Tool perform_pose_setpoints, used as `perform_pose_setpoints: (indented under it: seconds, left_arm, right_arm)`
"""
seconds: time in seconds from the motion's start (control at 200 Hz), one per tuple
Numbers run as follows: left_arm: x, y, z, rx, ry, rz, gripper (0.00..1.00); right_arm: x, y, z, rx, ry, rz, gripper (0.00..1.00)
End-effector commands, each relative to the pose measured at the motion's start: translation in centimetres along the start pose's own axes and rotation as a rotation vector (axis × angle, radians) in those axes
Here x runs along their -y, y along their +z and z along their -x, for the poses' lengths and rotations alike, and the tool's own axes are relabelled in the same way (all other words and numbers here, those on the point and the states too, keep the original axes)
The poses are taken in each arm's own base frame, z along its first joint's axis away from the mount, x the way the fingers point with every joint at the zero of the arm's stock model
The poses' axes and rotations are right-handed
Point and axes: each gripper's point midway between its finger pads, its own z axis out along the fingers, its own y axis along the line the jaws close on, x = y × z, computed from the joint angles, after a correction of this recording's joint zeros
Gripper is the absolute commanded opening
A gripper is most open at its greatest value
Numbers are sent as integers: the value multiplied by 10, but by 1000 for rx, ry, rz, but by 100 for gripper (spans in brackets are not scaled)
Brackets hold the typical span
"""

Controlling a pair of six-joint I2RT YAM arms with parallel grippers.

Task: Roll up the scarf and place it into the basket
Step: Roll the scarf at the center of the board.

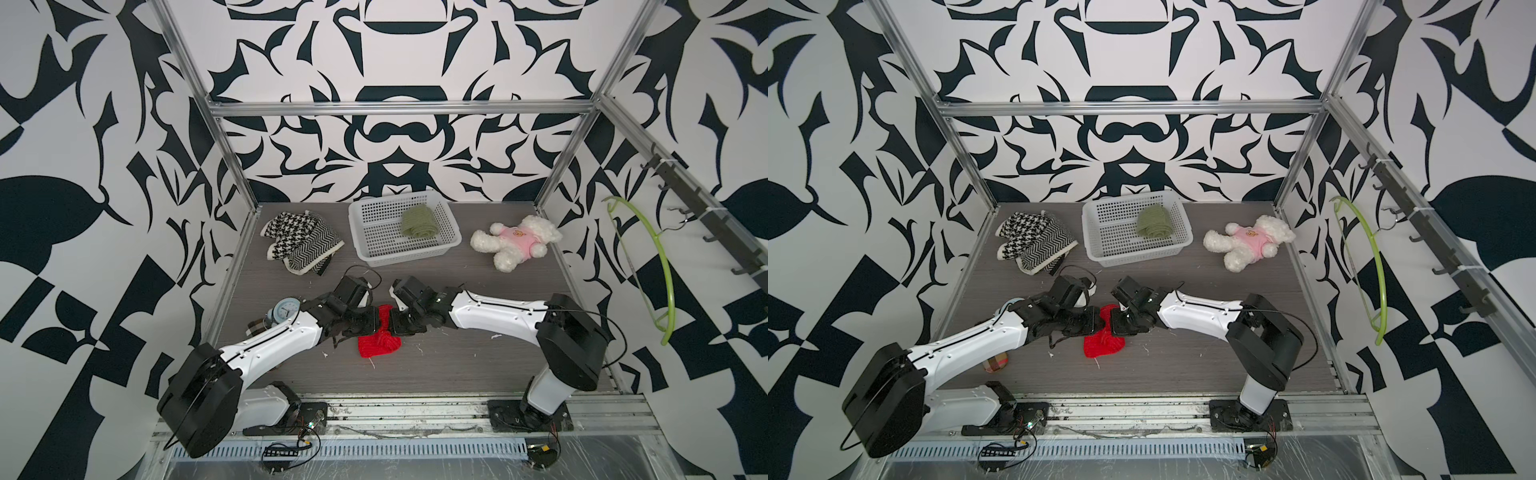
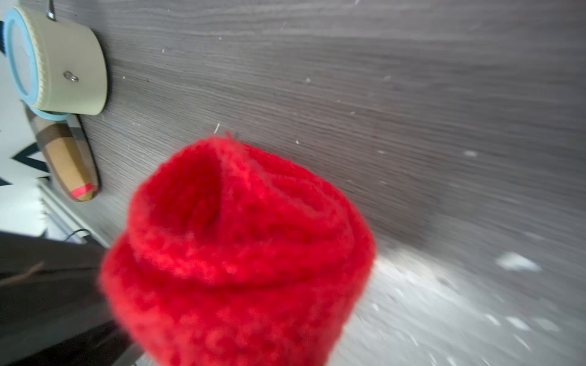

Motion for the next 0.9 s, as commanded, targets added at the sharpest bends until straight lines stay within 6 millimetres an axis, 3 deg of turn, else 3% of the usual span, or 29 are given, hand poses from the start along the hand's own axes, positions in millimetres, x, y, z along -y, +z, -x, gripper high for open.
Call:
perform_pose_setpoints:
  seconds: [0.0,0.1,0.225,0.28,0.35,0.425,0.505,0.645,0.67,0.785,0.895]
  left_arm:
    - [22,-15,15,56,7,-95,0]
    - [39,-13,15,50,-5,-195,0]
    - [41,-12,16,69,-20,-203,16]
    - [32,-13,18,88,-32,-152,22]
    - [6,-16,21,112,-58,2,23]
    - [-2,-17,19,98,-32,57,38]
    - [15,-10,17,69,-22,-41,44]
    - [52,3,7,19,-1,-180,46]
    - [52,14,1,-13,1,-166,46]
    - [69,28,-11,-57,13,-189,46]
    - [73,43,-21,-90,-9,-193,45]
  right_arm:
    - [77,-21,-41,-143,4,-357,0]
    - [77,-24,-40,-153,-4,-382,0]
    - [83,-21,-43,-170,5,-403,0]
    - [87,-19,-46,-182,13,-417,0]
    - [92,-17,-49,-187,21,-424,0]
    - [93,-16,-51,-188,29,-417,0]
    - [94,-16,-50,-180,38,-409,0]
    - [89,-18,-42,-145,62,-367,0]
    - [88,-18,-41,-138,66,-356,0]
    - [81,-23,-32,-98,80,-319,0]
    - [77,-25,-27,-71,96,-287,0]
